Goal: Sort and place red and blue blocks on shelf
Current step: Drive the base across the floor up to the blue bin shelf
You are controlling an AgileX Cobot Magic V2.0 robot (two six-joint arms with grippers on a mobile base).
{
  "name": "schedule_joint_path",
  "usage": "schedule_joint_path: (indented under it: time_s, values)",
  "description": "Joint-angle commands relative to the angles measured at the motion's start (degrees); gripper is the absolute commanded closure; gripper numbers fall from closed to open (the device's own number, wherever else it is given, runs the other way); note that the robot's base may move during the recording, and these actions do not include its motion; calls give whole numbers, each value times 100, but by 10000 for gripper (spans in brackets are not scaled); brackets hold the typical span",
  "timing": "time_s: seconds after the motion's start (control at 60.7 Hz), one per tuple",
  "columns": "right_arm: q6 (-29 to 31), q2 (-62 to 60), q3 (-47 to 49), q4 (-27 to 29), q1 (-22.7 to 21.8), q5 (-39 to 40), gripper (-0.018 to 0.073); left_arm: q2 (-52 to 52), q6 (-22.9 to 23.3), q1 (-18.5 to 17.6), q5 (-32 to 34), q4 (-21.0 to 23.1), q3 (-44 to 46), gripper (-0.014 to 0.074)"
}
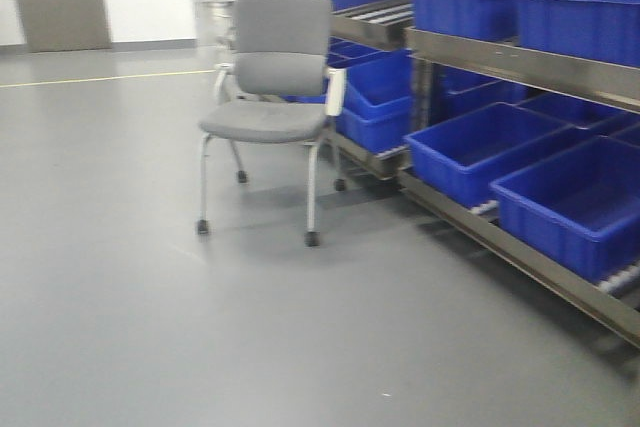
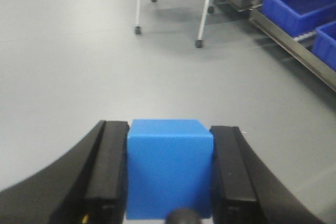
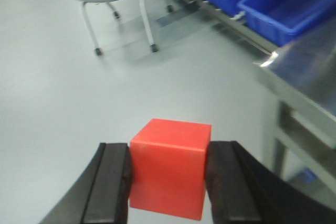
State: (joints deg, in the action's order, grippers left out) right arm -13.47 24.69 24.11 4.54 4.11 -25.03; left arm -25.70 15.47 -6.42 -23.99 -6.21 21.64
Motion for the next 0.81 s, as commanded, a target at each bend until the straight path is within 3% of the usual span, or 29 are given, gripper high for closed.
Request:
schedule_joint_path:
  time_s: [0.0, 0.791]
  values:
    - [21, 15, 155, -54, -26, 505, 510, -23, 12, 25, 503, -39, 174, 472]
    - [21, 15, 155, -54, -26, 505, 510, -35, 12, 25, 503, -39, 174, 472]
